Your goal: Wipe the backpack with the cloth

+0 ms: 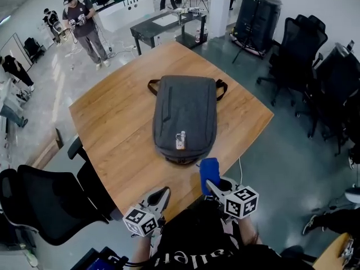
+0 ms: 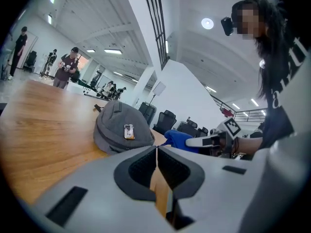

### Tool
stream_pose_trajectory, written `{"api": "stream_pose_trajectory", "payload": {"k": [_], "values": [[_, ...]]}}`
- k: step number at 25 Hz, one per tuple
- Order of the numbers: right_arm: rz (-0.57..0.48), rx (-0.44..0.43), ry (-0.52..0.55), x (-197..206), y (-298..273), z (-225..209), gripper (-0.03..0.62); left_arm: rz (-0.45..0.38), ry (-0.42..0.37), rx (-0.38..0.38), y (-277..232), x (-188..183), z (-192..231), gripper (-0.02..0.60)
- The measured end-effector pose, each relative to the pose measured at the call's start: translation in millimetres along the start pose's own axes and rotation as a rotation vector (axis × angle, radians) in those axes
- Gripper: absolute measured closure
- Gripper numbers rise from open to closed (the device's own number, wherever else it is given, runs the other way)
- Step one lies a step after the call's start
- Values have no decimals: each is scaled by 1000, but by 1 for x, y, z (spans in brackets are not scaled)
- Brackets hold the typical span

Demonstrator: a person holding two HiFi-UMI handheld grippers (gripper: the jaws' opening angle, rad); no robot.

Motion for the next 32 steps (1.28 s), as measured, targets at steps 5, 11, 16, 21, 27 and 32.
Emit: {"api": "stream_pose_trajectory", "payload": {"k": [5, 11, 16, 21, 27, 32], "values": [[-2, -8, 28, 12, 20, 23, 508, -33, -12, 23, 4, 0, -22, 580], [-9, -13, 116, 27, 56, 39, 508, -55, -54, 52, 10, 4, -66, 580], [12, -34, 134, 60, 98, 52, 508, -61, -59, 34, 28, 33, -117, 580], [38, -51, 146, 93, 146, 60, 508, -62, -26, 7, 52, 72, -171, 580], [66, -85, 162, 115, 186, 67, 508, -75, -9, -31, 73, 101, -218, 580], [89, -110, 180, 132, 227, 72, 508, -108, -11, -62, 90, 117, -261, 580]]}}
Point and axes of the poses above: the fingertips, and each gripper's own axes: y backward along the fingers, z to its left, x out of its underside, the point moved 4 cm from there along y, backward along the fingers, and after that the axes turned 14 degrees about -x, right-handed, at the moved point
